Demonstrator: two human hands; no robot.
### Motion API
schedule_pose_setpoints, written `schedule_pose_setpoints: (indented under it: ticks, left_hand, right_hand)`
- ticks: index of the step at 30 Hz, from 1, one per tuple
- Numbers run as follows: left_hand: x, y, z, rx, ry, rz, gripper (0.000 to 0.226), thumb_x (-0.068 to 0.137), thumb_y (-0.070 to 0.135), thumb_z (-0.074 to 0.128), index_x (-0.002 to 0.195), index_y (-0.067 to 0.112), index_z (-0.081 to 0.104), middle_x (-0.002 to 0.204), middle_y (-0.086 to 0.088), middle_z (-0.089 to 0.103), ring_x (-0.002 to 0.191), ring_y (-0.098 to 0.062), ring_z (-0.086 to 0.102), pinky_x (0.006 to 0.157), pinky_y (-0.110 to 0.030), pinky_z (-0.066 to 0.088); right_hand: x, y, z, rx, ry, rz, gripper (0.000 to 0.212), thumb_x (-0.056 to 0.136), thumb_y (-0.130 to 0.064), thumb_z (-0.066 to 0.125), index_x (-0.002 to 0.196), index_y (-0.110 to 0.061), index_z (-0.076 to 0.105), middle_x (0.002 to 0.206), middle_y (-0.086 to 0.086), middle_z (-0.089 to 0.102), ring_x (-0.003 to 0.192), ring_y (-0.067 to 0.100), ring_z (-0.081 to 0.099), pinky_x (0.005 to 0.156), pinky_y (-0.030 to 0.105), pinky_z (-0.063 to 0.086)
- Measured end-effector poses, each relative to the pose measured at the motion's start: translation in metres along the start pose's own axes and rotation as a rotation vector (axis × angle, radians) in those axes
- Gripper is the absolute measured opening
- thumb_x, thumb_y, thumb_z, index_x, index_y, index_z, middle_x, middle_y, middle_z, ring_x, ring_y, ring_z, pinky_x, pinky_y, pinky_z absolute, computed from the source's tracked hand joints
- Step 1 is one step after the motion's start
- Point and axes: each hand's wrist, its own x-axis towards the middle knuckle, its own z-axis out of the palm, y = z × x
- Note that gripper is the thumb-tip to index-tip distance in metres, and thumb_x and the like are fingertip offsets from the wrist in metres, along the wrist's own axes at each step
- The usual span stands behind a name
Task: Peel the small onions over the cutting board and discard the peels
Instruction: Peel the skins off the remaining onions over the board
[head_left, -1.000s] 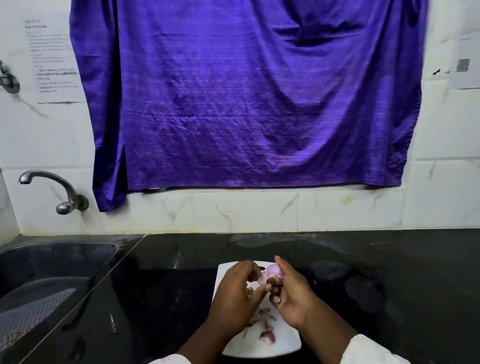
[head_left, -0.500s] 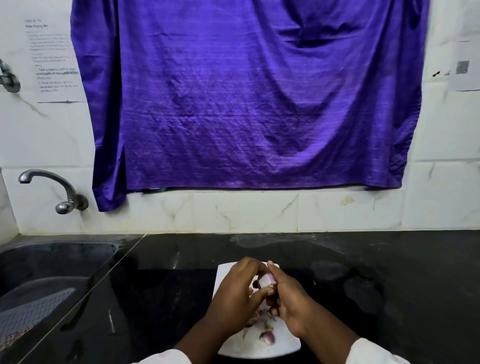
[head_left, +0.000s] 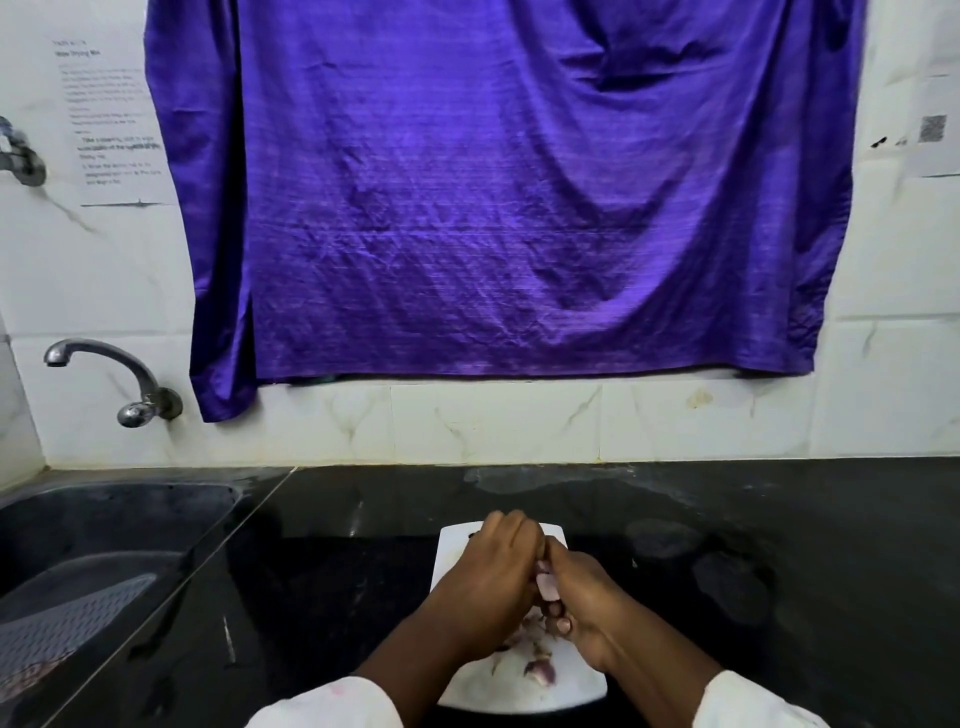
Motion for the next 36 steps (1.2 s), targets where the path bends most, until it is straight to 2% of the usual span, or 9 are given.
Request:
schedule_pose_setpoints:
  ticks: [4, 7, 12, 15, 19, 22, 25, 32, 36]
  left_hand:
    - [-0.01, -0.015, 0.016, 0.129, -0.055, 0.077, 0.023, 0.087, 0.019, 0.055, 0.109, 0.017, 0.048, 0.108, -0.003, 0.052, 0.094, -0.022, 0.047, 0.074, -0.039, 0.048]
    - [-0.026, -0.02, 0.028, -0.056, 0.01, -0.061, 0.006, 0.096, 0.024, 0.051, 0.1, 0.019, 0.051, 0.106, 0.005, 0.05, 0.097, -0.015, 0.044, 0.081, -0.034, 0.046]
    - [-0.018, -0.008, 0.014, -0.389, 0.224, -0.258, 0.037, 0.1, 0.041, 0.062, 0.135, 0.037, 0.05, 0.133, 0.024, 0.047, 0.125, 0.004, 0.044, 0.089, -0.005, 0.041]
    - [-0.009, -0.007, 0.009, -0.323, 0.186, -0.141, 0.043, 0.094, 0.034, 0.07, 0.134, 0.033, 0.055, 0.137, 0.018, 0.051, 0.128, 0.0, 0.048, 0.101, -0.011, 0.04]
    - [-0.01, -0.013, 0.013, -0.149, 0.178, -0.08, 0.032, 0.09, 0.03, 0.069, 0.121, 0.029, 0.061, 0.123, 0.012, 0.059, 0.114, -0.007, 0.054, 0.092, -0.016, 0.043]
    - [-0.011, -0.01, 0.014, -0.104, 0.237, -0.045, 0.015, 0.093, 0.027, 0.066, 0.105, 0.03, 0.059, 0.106, 0.01, 0.057, 0.097, -0.008, 0.052, 0.076, -0.019, 0.043]
    - [-0.014, -0.009, 0.015, -0.117, 0.218, -0.054, 0.011, 0.096, 0.025, 0.059, 0.104, 0.033, 0.06, 0.1, 0.011, 0.059, 0.091, -0.008, 0.053, 0.074, -0.016, 0.038]
    - [-0.019, -0.022, 0.027, -0.181, 0.232, -0.259, 0.009, 0.096, 0.024, 0.06, 0.098, 0.028, 0.067, 0.099, 0.014, 0.059, 0.091, -0.003, 0.052, 0.074, -0.024, 0.045]
    - [-0.015, -0.023, 0.021, -0.276, 0.202, -0.269, 0.03, 0.097, 0.045, 0.066, 0.126, 0.038, 0.063, 0.126, 0.024, 0.054, 0.119, 0.008, 0.048, 0.097, -0.011, 0.041]
  right_hand:
    - [0.002, -0.008, -0.004, 0.1, 0.038, -0.011, 0.041, 0.102, -0.04, 0.05, 0.084, -0.009, 0.069, 0.046, 0.0, 0.053, 0.038, 0.009, 0.037, 0.043, 0.022, 0.024]
    - [0.007, -0.021, -0.009, 0.133, 0.046, -0.044, 0.049, 0.102, -0.043, 0.046, 0.097, -0.002, 0.072, 0.055, 0.006, 0.054, 0.042, 0.011, 0.033, 0.042, 0.02, 0.023]
    - [0.01, -0.02, -0.004, 0.188, -0.057, -0.026, 0.045, 0.105, -0.042, 0.046, 0.106, -0.005, 0.072, 0.069, 0.009, 0.065, 0.049, 0.014, 0.049, 0.045, 0.024, 0.03]
    - [0.003, -0.02, 0.001, 0.273, -0.147, 0.007, 0.042, 0.106, -0.038, 0.047, 0.109, -0.006, 0.074, 0.084, 0.006, 0.079, 0.069, 0.017, 0.071, 0.052, 0.028, 0.046]
    - [0.003, -0.016, 0.004, 0.285, -0.145, -0.001, 0.037, 0.106, -0.032, 0.049, 0.112, -0.003, 0.072, 0.074, 0.004, 0.076, 0.055, 0.013, 0.064, 0.051, 0.027, 0.041]
    - [0.006, -0.014, 0.003, 0.225, -0.095, -0.003, 0.037, 0.108, -0.028, 0.045, 0.093, -0.006, 0.071, 0.054, 0.003, 0.067, 0.041, 0.011, 0.059, 0.044, 0.026, 0.042]
    - [0.009, -0.012, 0.003, 0.197, -0.017, -0.022, 0.037, 0.107, -0.029, 0.048, 0.091, -0.007, 0.072, 0.052, 0.003, 0.065, 0.048, 0.014, 0.051, 0.051, 0.027, 0.04]
    - [0.018, -0.01, -0.01, 0.372, 0.0, 0.023, 0.035, 0.107, -0.024, 0.044, 0.1, 0.002, 0.066, 0.069, 0.016, 0.066, 0.053, 0.016, 0.043, 0.05, 0.026, 0.032]
    - [0.024, -0.003, -0.01, 0.339, -0.047, 0.025, 0.041, 0.106, -0.027, 0.044, 0.124, 0.004, 0.064, 0.071, 0.012, 0.066, 0.052, 0.015, 0.051, 0.047, 0.026, 0.035]
